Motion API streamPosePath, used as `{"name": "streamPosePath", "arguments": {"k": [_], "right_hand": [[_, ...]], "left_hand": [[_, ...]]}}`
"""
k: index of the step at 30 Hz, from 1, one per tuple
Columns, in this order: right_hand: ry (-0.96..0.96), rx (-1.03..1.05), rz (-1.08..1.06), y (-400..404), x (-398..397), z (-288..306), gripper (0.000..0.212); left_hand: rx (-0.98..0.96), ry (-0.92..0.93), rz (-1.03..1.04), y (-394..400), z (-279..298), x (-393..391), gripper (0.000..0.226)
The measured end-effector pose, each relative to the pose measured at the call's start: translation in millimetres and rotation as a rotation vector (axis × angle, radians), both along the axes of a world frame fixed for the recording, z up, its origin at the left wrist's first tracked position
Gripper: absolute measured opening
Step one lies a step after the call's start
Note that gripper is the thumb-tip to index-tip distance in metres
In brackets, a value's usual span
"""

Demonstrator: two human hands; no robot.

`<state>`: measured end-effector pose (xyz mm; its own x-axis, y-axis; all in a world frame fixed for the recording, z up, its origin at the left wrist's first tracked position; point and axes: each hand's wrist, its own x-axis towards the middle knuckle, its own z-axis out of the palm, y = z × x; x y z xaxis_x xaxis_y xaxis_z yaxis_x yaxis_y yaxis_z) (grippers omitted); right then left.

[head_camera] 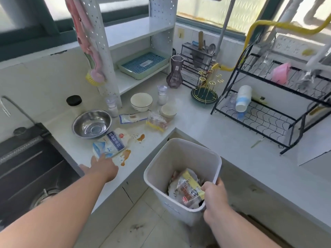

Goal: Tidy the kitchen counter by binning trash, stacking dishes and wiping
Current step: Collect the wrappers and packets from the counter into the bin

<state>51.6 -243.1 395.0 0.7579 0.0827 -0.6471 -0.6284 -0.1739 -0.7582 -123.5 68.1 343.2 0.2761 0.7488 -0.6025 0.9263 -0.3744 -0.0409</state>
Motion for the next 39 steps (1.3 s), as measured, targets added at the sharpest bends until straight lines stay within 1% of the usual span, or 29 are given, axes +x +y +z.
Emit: {"name": "streamPosePath", "arguments": {"k": [3, 5, 7, 10, 13, 15, 20, 23, 26, 28, 29, 31, 33, 34, 36, 39], "right_hand": [[0.014, 0.013, 0.000, 0, 17, -5, 0.062], [0.036, 0.031, 0.000, -3, 28, -12, 0.060], [0.049, 0.058, -0.005, -1, 30, -14, 0.059], [0.080, 0.075, -0.023, -2, 33, -17, 0.061], [0.090, 0.069, -0.010, -1, 34, -19, 0.064], [0.086, 0.066, 0.007, 2, 33, -17, 0.063], [0.082, 0.083, 0.014, 4, 34, -12, 0.064], [0.073, 0.086, 0.015, 6, 35, -9, 0.067], [0.036, 0.082, 0.015, 9, 36, -9, 0.073], [0.020, 0.075, 0.001, 11, 35, -5, 0.070], [0.017, 0.068, -0.004, 13, 35, -2, 0.066], [0.016, 0.068, -0.012, 15, 34, 6, 0.063], [0.014, 0.073, -0.030, 17, 35, 9, 0.062], [0.007, 0.073, -0.041, 18, 36, 9, 0.062], [-0.002, 0.060, -0.063, 21, 39, 9, 0.061], [-0.011, 0.036, -0.103, 21, 45, 2, 0.055]], "left_hand": [[0.034, 0.027, -0.009, 1, -3, 3, 0.062], [0.106, 0.047, -0.029, 2, -6, 7, 0.061], [0.163, 0.076, -0.041, 4, -4, 6, 0.069], [0.169, 0.122, -0.072, 4, -4, 12, 0.081], [0.162, 0.124, -0.089, 2, -2, 16, 0.085], [0.168, 0.106, -0.087, 0, -1, 17, 0.084], [0.283, -0.085, -0.127, -13, 7, 22, 0.077], [0.328, -0.210, -0.180, -34, 23, 31, 0.070], [0.416, -0.344, -0.363, -71, 34, 39, 0.071], [0.504, -0.466, -0.556, -97, 37, 39, 0.070], [0.518, -0.503, -0.657, -107, 38, 39, 0.068], [0.496, -0.499, -0.818, -121, 41, 43, 0.063], [0.432, -0.483, -0.908, -130, 50, 52, 0.056], [0.363, -0.473, -0.916, -131, 54, 59, 0.053], [0.228, -0.429, -0.868, -128, 63, 72, 0.047], [0.199, -0.475, -0.738, -113, 63, 87, 0.040]]}}
